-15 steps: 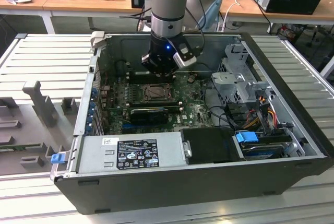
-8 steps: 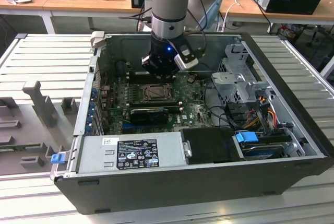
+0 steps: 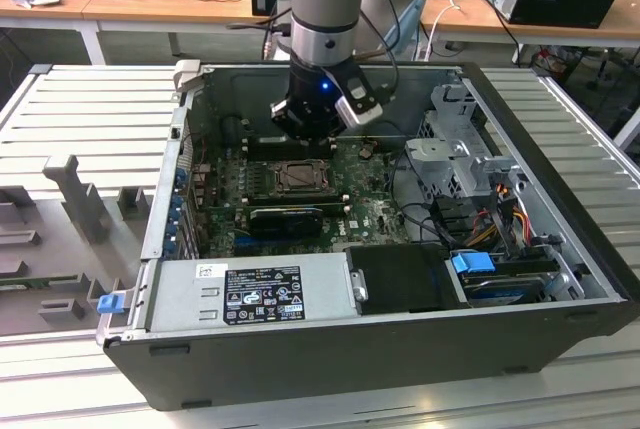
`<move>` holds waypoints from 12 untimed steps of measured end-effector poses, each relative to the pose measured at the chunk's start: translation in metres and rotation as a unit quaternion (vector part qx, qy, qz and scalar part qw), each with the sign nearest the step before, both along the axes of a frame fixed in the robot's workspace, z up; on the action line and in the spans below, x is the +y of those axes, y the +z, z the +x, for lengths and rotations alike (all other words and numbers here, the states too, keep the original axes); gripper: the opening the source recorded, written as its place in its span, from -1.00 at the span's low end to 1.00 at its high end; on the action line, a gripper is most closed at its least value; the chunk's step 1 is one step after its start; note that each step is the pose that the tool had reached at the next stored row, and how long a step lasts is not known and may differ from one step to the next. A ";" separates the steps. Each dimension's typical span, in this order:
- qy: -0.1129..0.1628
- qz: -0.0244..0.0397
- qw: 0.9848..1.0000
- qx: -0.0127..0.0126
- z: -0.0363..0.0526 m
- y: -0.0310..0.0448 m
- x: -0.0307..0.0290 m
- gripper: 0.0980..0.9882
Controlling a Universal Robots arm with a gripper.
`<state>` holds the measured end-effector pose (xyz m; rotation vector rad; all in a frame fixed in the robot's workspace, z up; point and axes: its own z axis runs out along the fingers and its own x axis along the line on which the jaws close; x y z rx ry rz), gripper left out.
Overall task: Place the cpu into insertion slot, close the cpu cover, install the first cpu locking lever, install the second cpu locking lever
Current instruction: 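Install the second cpu locking lever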
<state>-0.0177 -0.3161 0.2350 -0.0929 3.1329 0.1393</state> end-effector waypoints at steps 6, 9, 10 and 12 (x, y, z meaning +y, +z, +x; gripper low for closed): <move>0.000 0.000 1.000 0.000 0.0000 0.0000 -0.0046 -0.98; 0.000 0.000 1.000 0.000 0.0000 0.0000 -0.0068 -0.98; 0.000 0.000 1.000 0.000 0.0000 -0.0001 -0.0069 -0.98; 0.000 0.000 1.000 0.000 0.0000 0.0011 -0.0073 -0.98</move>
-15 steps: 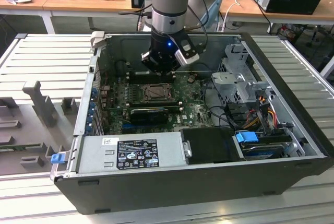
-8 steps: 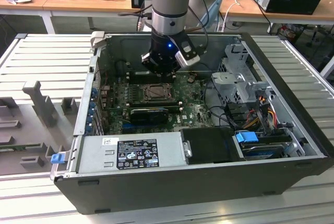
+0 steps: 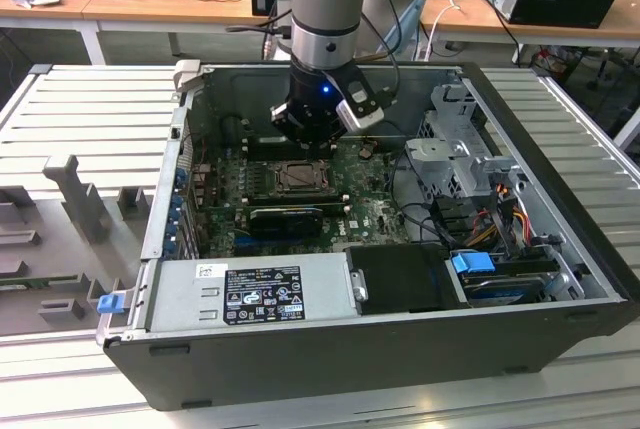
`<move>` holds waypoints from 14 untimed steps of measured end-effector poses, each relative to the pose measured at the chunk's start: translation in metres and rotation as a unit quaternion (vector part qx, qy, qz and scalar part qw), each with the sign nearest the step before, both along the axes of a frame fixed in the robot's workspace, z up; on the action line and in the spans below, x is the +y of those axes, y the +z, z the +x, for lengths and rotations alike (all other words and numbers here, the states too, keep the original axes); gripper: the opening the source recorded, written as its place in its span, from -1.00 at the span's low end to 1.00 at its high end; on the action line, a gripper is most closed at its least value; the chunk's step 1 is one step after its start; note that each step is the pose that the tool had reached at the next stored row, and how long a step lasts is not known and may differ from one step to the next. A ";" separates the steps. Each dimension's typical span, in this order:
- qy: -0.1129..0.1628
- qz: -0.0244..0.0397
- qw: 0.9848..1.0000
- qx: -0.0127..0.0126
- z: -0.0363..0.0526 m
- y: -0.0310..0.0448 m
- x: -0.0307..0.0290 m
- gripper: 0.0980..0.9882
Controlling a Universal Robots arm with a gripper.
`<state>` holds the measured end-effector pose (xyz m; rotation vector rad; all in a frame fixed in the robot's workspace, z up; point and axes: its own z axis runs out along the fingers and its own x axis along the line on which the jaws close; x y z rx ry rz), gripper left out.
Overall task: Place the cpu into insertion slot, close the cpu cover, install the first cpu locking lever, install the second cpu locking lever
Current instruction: 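Install the second cpu locking lever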
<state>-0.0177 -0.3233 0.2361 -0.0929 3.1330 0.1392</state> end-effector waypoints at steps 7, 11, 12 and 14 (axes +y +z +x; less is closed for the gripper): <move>0.000 0.000 1.000 0.000 0.0001 0.0139 -0.0009 -0.98; 0.000 0.000 1.000 0.000 0.0000 0.0140 -0.0094 -0.98; 0.000 0.000 1.000 0.000 0.0000 0.0139 -0.0111 -0.98; 0.000 0.000 1.000 0.000 0.0000 0.0139 -0.0152 -0.98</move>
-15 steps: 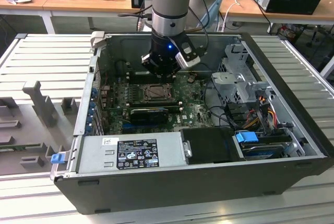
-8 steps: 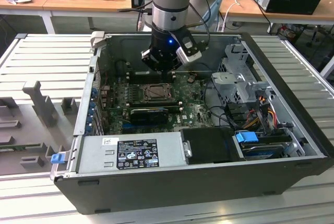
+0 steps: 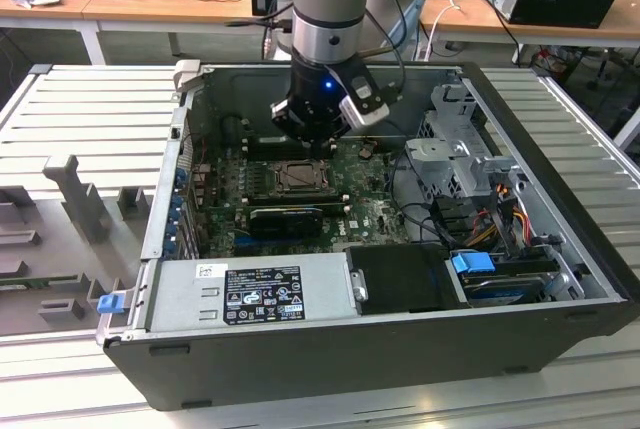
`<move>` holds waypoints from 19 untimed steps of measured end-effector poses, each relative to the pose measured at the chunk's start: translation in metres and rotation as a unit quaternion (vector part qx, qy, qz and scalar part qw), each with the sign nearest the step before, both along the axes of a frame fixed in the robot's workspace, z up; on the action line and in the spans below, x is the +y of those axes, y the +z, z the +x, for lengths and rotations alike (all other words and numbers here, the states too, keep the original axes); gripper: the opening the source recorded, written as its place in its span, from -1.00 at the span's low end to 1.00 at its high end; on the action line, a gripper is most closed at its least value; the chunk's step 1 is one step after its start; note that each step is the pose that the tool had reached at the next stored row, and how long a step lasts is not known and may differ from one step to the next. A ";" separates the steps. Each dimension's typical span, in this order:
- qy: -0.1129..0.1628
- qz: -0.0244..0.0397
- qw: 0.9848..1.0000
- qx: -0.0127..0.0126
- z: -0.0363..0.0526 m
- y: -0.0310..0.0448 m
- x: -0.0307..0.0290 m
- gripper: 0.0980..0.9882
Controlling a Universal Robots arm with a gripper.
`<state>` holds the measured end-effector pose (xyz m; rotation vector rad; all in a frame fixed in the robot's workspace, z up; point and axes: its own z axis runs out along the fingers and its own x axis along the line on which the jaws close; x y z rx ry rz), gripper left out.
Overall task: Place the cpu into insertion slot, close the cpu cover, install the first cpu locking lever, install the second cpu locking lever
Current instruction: 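Install the second cpu locking lever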
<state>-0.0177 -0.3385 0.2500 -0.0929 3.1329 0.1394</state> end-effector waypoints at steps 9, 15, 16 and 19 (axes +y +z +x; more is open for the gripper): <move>0.000 0.000 1.000 0.000 0.0000 0.0000 -0.0148 -0.98; 0.000 0.000 1.000 0.000 0.0000 0.0000 -0.0224 -0.98; 0.000 0.000 1.000 0.000 0.0000 0.0000 -0.0235 -0.98; 0.000 0.000 1.000 0.000 0.0000 0.0000 -0.0253 -0.98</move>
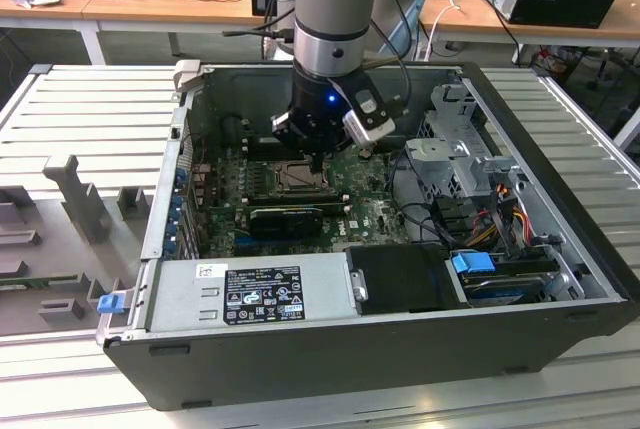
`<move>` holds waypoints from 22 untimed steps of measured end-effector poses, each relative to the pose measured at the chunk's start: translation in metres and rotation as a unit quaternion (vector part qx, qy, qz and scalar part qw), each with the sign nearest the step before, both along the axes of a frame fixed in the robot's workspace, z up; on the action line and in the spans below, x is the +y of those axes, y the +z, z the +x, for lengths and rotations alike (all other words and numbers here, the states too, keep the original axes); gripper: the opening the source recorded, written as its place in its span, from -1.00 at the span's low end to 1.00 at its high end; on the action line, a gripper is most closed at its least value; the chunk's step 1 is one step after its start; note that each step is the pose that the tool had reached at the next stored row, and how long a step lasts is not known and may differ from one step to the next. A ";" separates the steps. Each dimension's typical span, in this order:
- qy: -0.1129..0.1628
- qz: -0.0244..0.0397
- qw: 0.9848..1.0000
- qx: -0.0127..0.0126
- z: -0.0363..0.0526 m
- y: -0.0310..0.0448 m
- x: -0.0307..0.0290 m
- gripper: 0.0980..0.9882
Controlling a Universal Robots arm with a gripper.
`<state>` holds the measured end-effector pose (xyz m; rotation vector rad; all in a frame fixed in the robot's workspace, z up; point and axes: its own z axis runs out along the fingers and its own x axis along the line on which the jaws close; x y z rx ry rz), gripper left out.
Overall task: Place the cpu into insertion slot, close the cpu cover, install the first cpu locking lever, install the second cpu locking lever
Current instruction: 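Install the second cpu locking lever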
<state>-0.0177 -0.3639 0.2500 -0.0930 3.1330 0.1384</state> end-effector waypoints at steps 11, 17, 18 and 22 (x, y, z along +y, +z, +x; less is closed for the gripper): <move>0.000 0.031 1.000 0.005 0.0000 -0.0033 -0.0207 -0.98; 0.018 0.044 0.999 0.008 -0.0184 -0.0153 -0.0245 -0.98; 0.019 0.045 0.999 0.008 -0.0222 -0.0164 -0.0245 -0.98; 0.020 0.048 0.999 0.008 -0.0343 -0.0231 -0.0244 -0.98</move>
